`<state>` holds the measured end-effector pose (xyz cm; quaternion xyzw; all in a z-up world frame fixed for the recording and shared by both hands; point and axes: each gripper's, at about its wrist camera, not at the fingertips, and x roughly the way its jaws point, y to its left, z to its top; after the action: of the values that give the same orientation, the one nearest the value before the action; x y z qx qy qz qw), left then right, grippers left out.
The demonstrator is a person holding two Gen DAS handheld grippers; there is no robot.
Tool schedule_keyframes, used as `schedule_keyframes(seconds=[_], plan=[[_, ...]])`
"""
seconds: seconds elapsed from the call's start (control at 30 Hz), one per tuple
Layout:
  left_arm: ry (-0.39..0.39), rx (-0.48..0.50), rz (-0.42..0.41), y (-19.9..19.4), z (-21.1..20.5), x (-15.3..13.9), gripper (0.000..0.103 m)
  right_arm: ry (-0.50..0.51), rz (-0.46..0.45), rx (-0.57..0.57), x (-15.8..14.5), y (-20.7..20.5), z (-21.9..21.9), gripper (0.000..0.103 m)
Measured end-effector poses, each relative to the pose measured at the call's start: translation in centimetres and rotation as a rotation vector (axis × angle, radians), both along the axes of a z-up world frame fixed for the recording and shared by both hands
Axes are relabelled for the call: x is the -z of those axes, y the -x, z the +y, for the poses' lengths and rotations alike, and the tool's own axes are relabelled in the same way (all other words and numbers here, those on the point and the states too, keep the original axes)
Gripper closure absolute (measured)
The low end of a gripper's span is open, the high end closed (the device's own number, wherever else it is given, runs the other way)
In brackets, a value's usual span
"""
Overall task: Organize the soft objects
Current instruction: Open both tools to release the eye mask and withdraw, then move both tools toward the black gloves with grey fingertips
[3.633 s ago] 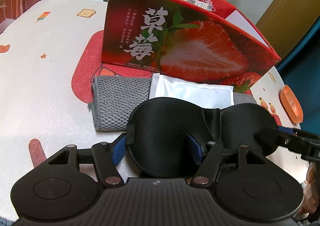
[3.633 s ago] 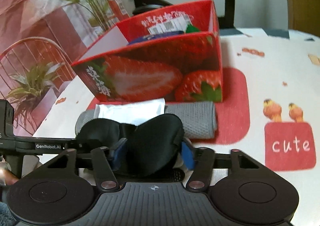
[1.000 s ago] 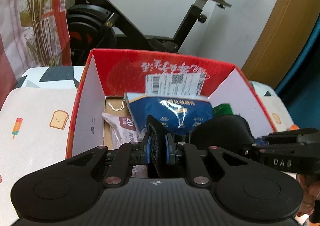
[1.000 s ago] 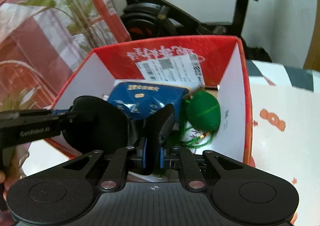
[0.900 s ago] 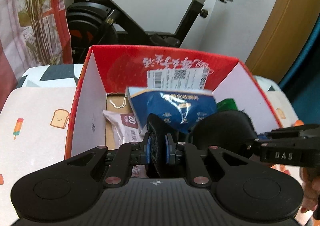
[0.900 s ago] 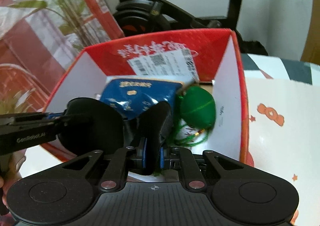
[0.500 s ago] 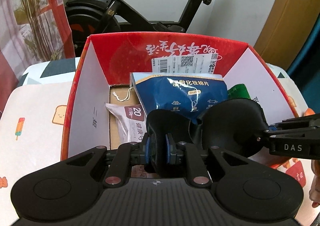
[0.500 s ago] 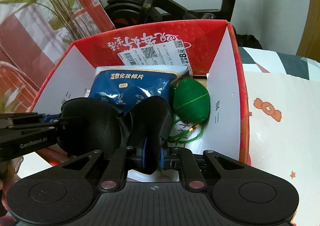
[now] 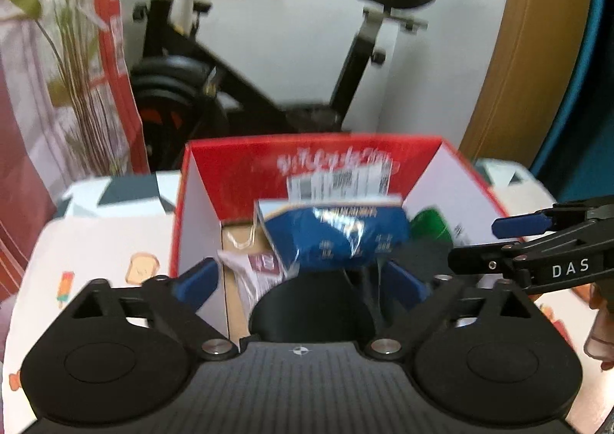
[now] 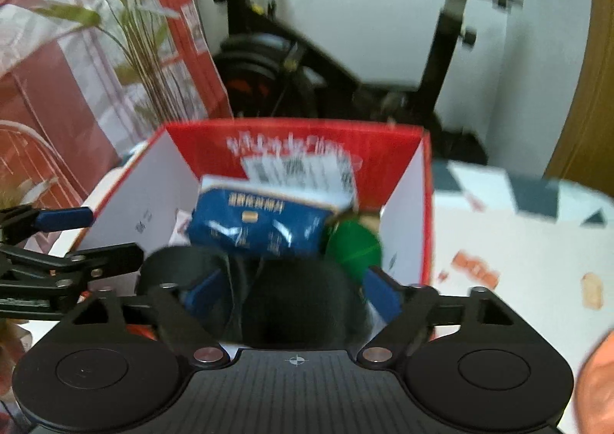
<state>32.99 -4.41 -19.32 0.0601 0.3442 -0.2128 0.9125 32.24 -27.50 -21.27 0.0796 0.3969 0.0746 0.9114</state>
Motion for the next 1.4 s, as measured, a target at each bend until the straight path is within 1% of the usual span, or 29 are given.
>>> schedule_keyframes(seconds=[0.03, 0.07, 0.1, 0.17, 0.3, 0.37, 0.43, 0.53, 0.63, 0.8, 0.9, 0.97, 1.03, 1.17, 1.23, 1.27, 1.37, 1.4], plan=[[0.008, -0.002, -0.013, 0.3, 0.1, -0.4, 0.001, 0.005, -0.021, 0.0, -0.6, 0.4, -0.1, 0.012], [0.014, -0.003, -0.024, 0.6, 0.3, -0.7, 0.0, 0.003, -0.043, 0.003, -1.1, 0.8, -0.3, 0.008], [0.015, -0.009, -0.035, 1.0, 0.5, -1.0, 0.0, 0.0, -0.065, 0.011, -1.6, 1.3, -0.5, 0.001], [0.009, -0.028, -0.066, 1.9, 0.8, -1.6, 0.0, -0.011, -0.105, 0.02, -2.3, 2.3, -0.8, 0.0], [-0.019, -0.054, -0.124, 3.8, 1.1, -2.2, 0.0, -0.06, -0.167, 0.037, -2.8, 4.5, -1.5, 0.0], [-0.021, -0.064, -0.148, 5.0, 1.5, -2.4, 0.0, -0.088, -0.202, 0.048, -2.7, 6.0, -1.9, 0.0], [-0.034, -0.098, -0.184, 6.5, 1.8, -2.4, 0.0, -0.108, -0.222, 0.063, -2.5, 7.3, -2.2, 0.0], [-0.044, -0.113, -0.196, 8.2, 2.3, -1.9, 0.0, -0.117, -0.273, 0.098, -1.9, 9.6, -2.6, 0.0], [-0.022, -0.111, -0.156, 9.8, 3.0, -0.8, 0.0, -0.118, -0.274, 0.105, -0.7, 11.4, -2.8, 0.0], [-0.004, -0.099, -0.057, 11.7, 4.1, 2.1, 0.0, -0.072, -0.256, 0.074, 2.1, 14.1, -1.7, 0.0], [0.015, -0.089, -0.017, 12.5, 4.7, 4.0, 0.0, -0.042, -0.212, 0.05, 4.0, 15.4, -0.9, 0.0], [0.04, -0.087, 0.031, 12.6, 5.0, 5.3, 0.001, -0.027, -0.168, 0.044, 5.3, 16.0, -0.4, 0.0], [0.053, -0.079, 0.072, 12.9, 5.0, 6.3, 0.002, -0.019, -0.145, 0.04, 6.5, 16.6, 0.0, 0.0], [0.022, -0.055, 0.11, 13.9, 4.5, 8.4, 0.005, 0.015, -0.099, 0.022, 8.4, 17.5, 0.8, 0.0], [0.019, -0.045, 0.145, 14.3, 4.3, 9.3, 0.012, 0.007, -0.076, 0.005, 9.2, 17.7, 0.9, 0.0], [0.022, -0.039, 0.165, 14.3, 4.2, 9.8, 0.013, -0.004, -0.066, -0.003, 9.6, 17.8, 1.0, 0.0], [0.034, -0.033, 0.215, 14.4, 4.4, 10.8, 0.023, -0.025, -0.035, -0.031, 10.8, 18.1, 1.5, 0.0], [0.044, -0.033, 0.222, 14.5, 4.6, 10.9, 0.03, -0.016, -0.028, -0.044, 11.0, 18.0, 1.7, 0.001]])
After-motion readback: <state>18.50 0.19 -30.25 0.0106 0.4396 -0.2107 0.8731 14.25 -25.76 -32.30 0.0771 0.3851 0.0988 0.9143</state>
